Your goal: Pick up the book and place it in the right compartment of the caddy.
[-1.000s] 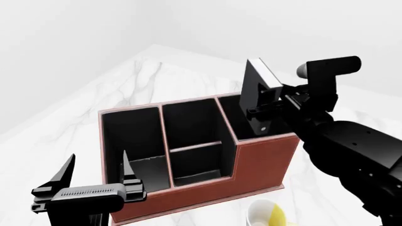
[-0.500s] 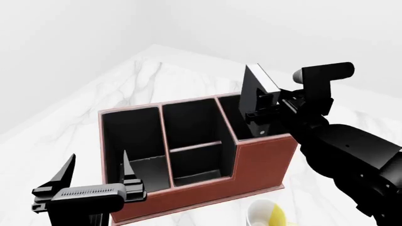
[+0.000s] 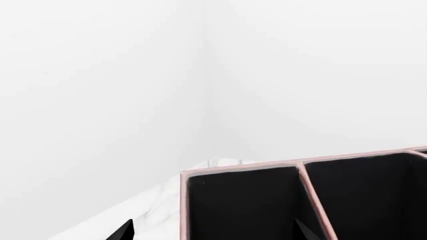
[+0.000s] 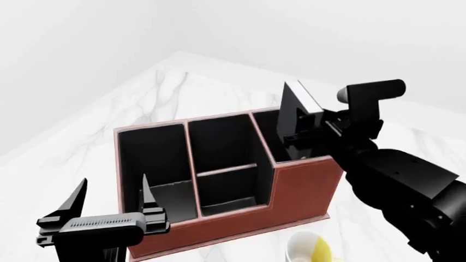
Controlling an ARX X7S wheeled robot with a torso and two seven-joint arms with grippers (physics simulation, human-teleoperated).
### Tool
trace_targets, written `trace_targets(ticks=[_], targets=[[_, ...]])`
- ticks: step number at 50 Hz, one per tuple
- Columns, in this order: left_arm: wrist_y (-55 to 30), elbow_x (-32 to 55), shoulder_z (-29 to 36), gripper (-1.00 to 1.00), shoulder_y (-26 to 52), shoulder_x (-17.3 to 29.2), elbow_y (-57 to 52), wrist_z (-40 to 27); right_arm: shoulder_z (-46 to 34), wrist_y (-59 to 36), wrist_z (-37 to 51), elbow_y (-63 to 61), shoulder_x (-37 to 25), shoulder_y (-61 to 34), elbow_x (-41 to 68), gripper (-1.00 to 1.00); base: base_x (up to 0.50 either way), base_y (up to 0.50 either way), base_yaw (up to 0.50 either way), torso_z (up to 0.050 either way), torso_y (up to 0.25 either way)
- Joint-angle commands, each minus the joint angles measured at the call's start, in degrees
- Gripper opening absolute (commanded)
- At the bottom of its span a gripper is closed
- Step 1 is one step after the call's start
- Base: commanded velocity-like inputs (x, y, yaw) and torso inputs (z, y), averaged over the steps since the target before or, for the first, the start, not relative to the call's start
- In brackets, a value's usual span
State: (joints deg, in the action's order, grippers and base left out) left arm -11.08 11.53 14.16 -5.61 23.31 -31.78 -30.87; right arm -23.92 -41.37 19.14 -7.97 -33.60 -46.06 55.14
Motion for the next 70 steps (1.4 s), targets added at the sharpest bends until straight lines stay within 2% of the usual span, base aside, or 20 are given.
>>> trace_targets(ticks=[1,70], targets=[[0.0,0.15,0.02,1.0,-0.02,0.14,-0.09,-0.14,0.79,0.91,-0.89,0.08,0.16,0.17,-2.54,-1.0,0.0,0.0,0.0,0.0,0.0],[0.58,0.42,0.49,1.0,0.25,0.73,0.13,-0.93,-1.9,5.2,-3.88,5.13,1.45,2.05,-6.19,-1.0,0.0,0.0,0.0,0.0,0.002]])
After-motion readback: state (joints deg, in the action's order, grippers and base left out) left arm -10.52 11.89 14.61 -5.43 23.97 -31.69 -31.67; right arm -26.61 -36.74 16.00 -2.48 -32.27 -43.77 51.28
